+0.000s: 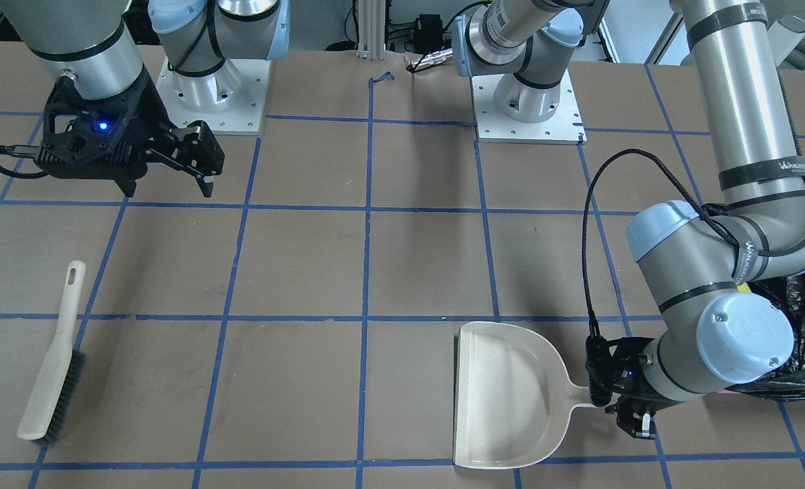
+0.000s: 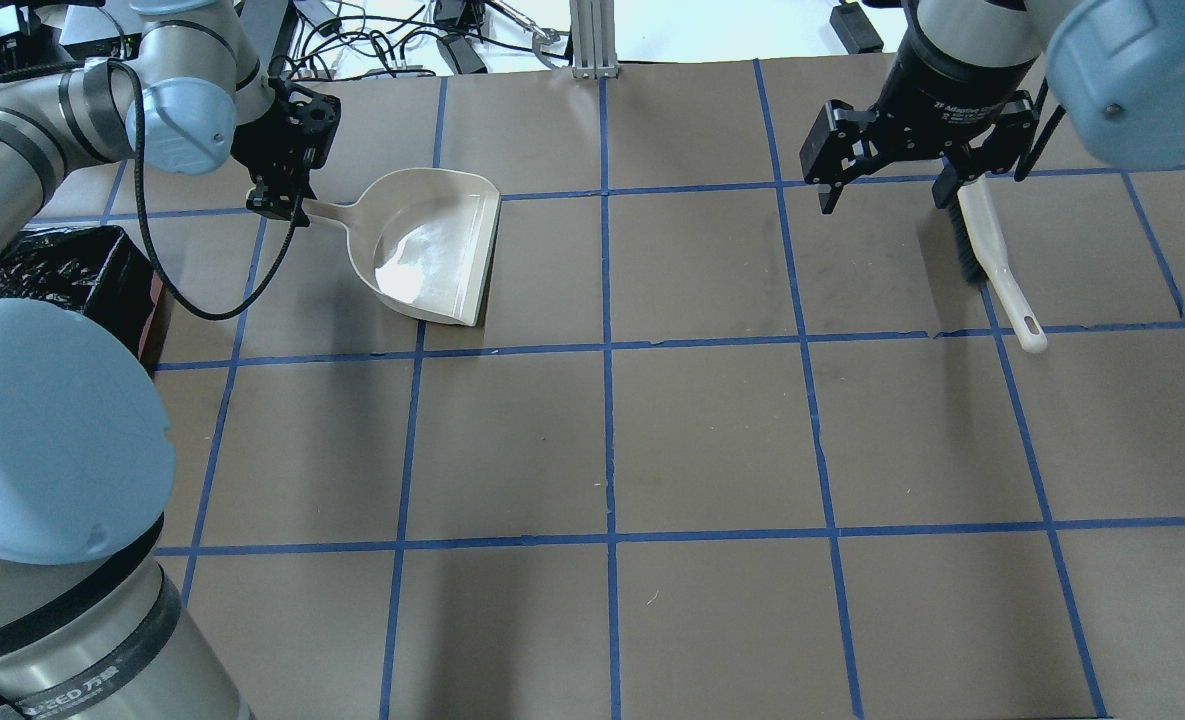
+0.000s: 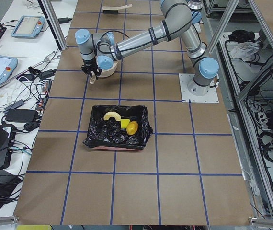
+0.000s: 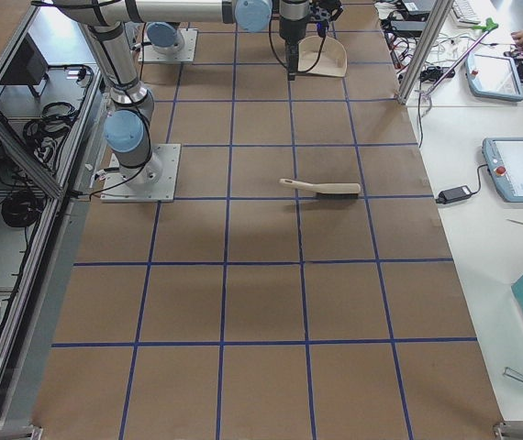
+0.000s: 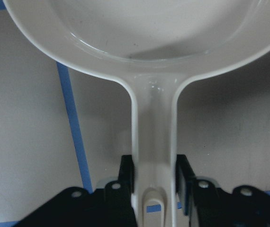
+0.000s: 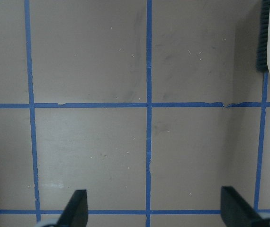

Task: Sweep and dump trash into bin
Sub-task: 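Lower the empty dustpan onto the table with the left gripper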

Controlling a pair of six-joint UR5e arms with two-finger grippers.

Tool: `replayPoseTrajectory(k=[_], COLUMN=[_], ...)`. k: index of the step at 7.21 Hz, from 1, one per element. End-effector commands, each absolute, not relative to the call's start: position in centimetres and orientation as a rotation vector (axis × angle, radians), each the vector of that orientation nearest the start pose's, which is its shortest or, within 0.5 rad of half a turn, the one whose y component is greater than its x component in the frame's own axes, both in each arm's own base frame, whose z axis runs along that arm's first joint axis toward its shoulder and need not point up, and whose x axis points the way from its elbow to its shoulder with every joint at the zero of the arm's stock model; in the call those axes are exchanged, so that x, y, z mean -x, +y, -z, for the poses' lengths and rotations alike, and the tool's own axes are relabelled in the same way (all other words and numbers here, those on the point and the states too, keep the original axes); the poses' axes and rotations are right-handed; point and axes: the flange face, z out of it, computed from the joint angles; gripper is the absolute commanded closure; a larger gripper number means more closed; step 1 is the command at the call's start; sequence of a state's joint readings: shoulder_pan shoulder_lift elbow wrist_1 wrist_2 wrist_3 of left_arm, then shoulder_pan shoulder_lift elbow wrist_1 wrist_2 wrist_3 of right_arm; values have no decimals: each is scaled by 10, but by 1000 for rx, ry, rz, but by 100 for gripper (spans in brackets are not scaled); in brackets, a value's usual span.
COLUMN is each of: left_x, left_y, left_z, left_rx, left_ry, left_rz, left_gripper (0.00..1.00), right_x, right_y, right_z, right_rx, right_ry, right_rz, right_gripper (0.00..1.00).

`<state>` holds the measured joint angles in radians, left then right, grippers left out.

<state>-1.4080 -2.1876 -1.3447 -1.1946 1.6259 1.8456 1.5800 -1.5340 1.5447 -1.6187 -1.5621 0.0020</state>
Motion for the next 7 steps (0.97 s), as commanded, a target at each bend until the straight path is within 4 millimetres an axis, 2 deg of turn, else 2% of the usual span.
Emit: replayPoseTrajectory(k=[1,2,5,6,7], left_x=[14,15,12,12,12], left_y=[-706,-700,-700,-699,-700], left_z=[-254,-252,-251,-252,-256], left_rx=[2338,2339,2328,2312,2297], left_ry=[-2085,-2082,-2098,-2113,-2135], left_rz=[98,108,106,100,96], left_gripper=[100,100,100,33,13], right_x=[-139,-139,-138,-139,-140], right_y=[-510,-510,-509,-509,-509], right_z=[-487,-487,-488,-488,-488], right_rx=[12,12,17,12,15], right_ry=[3133,3132,3136,3135,3132], right_rz=[58,58,60,60,60], right_gripper=[0,0,0,0,0])
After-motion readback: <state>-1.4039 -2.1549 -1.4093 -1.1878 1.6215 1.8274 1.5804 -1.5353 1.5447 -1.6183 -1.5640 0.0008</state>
